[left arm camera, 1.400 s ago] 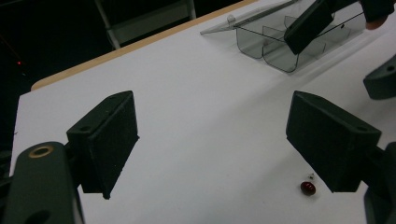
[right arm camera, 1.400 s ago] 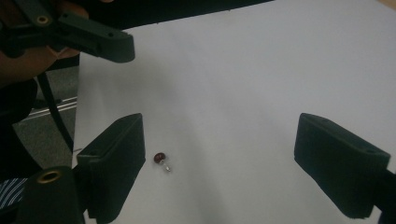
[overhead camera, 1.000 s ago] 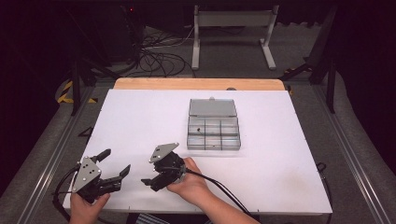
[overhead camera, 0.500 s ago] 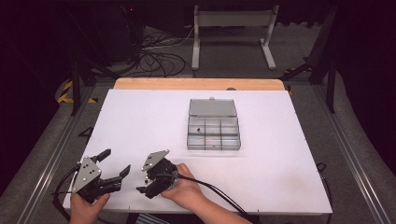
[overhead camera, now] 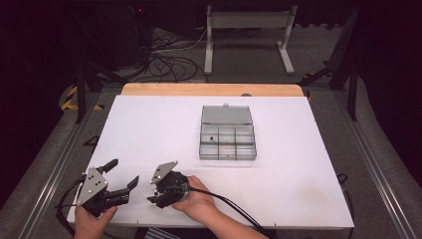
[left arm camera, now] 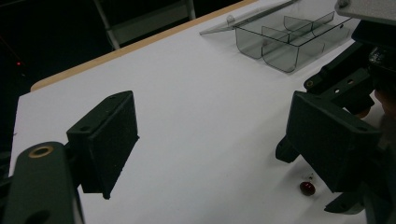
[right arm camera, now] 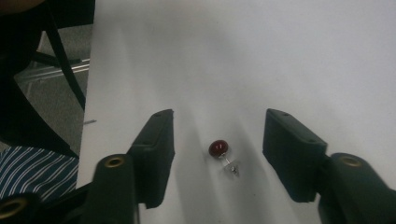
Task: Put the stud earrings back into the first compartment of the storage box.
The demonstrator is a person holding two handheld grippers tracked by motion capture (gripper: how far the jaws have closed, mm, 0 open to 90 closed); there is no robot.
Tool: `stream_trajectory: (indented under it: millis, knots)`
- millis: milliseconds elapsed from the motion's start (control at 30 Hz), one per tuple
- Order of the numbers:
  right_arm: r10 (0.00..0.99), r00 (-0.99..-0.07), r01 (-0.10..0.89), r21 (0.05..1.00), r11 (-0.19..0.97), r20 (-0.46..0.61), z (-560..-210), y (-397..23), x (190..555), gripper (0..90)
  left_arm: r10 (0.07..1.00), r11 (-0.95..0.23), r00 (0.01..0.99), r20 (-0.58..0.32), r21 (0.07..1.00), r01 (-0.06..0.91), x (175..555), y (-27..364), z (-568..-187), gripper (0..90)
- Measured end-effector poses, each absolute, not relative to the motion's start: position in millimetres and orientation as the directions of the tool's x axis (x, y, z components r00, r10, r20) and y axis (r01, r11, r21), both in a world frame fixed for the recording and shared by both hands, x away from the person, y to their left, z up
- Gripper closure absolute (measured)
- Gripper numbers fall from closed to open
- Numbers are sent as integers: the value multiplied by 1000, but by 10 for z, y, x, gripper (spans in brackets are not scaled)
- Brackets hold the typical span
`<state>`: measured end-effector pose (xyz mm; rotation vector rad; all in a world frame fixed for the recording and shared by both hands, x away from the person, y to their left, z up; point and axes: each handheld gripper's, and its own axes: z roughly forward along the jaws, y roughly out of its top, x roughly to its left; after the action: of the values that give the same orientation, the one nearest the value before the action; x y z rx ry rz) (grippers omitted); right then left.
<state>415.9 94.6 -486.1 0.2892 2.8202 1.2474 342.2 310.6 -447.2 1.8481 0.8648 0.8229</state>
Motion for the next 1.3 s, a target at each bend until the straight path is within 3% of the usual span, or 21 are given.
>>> stream_trajectory:
  millis: [333, 500, 1300]
  knots:
    - [204, -979, 151, 713, 684, 12, -4908, 950, 4154, 747, 827, -344, 532, 182, 912, 223, 3421, 3103, -4472, 172]
    - [222, -975, 140, 715, 685, -22, -4910, 944, 4120, 812, 828, -341, 531, 180, 913, 222, 3420, 3099, -4473, 172]
    - [276, -958, 117, 780, 615, -74, -4409, 664, 4186, 814, 830, -339, 528, 179, 914, 224, 3424, 3098, -4477, 172]
